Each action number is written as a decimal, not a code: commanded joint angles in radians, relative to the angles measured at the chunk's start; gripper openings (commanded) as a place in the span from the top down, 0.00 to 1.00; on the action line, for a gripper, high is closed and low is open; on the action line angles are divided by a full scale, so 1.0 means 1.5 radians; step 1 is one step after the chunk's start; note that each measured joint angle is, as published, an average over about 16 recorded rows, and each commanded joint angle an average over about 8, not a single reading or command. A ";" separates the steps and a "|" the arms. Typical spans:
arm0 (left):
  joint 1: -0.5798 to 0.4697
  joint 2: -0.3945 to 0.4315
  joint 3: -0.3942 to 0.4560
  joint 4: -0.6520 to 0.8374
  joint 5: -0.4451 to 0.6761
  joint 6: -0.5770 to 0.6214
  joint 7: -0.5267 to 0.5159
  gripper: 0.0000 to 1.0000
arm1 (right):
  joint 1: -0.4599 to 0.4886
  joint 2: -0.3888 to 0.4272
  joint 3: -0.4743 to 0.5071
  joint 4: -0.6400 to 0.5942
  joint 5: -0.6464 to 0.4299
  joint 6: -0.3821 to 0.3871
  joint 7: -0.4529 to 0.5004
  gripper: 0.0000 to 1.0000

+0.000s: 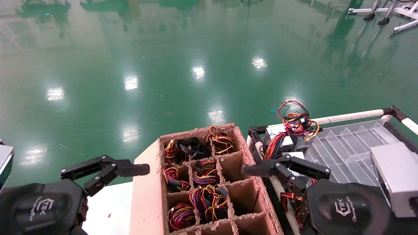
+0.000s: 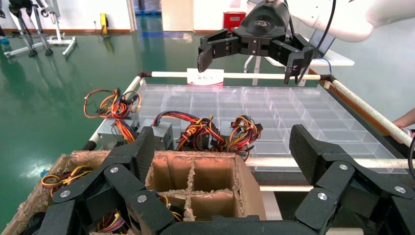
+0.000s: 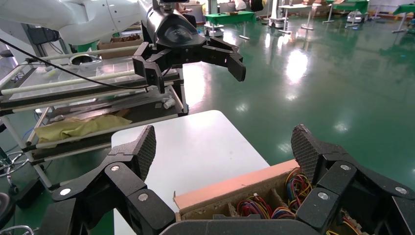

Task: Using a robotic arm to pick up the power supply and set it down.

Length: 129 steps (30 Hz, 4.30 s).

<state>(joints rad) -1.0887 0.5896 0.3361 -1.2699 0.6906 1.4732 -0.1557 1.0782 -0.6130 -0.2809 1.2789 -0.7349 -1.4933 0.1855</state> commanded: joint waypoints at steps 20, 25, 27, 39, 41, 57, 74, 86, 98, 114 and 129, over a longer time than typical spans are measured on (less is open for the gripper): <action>0.000 0.000 0.000 0.000 0.000 0.000 0.000 1.00 | 0.000 0.000 0.000 0.000 0.000 0.000 0.000 0.00; 0.000 0.000 0.000 0.000 0.000 0.000 0.000 1.00 | 0.000 0.000 0.000 0.000 0.000 0.000 0.000 0.00; 0.000 0.000 0.000 0.000 0.000 0.000 0.000 1.00 | 0.000 0.000 0.000 0.000 0.000 0.000 0.000 0.00; 0.000 0.000 0.000 0.000 0.000 0.000 0.000 1.00 | 0.044 -0.021 -0.025 -0.007 -0.112 0.096 0.008 0.00; 0.000 0.000 0.000 0.000 0.000 0.000 0.000 1.00 | 0.067 -0.038 -0.040 -0.008 -0.156 0.128 0.015 0.00; 0.000 0.000 0.000 0.000 0.000 0.000 0.000 1.00 | 0.217 -0.200 -0.190 -0.075 -0.516 0.285 0.049 0.00; 0.000 0.000 0.001 0.000 0.000 0.000 0.000 0.68 | 0.298 -0.337 -0.256 -0.263 -0.662 0.359 -0.008 1.00; 0.000 0.000 0.001 0.000 0.000 0.000 0.000 0.00 | 0.342 -0.405 -0.258 -0.419 -0.653 0.377 -0.117 1.00; 0.000 0.000 0.001 0.000 0.000 0.000 0.000 0.00 | 0.365 -0.432 -0.248 -0.521 -0.633 0.385 -0.187 1.00; 0.000 0.000 0.001 0.000 -0.001 0.000 0.001 0.00 | 0.390 -0.445 -0.240 -0.611 -0.617 0.367 -0.227 1.00; 0.000 0.000 0.001 0.000 -0.001 0.000 0.001 0.00 | 0.425 -0.403 -0.203 -0.589 -0.559 0.311 -0.229 1.00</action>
<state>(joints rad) -1.0894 0.5890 0.3380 -1.2694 0.6895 1.4727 -0.1547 1.7160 -1.2144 -0.5858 0.4020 -1.5731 -1.0306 -0.1510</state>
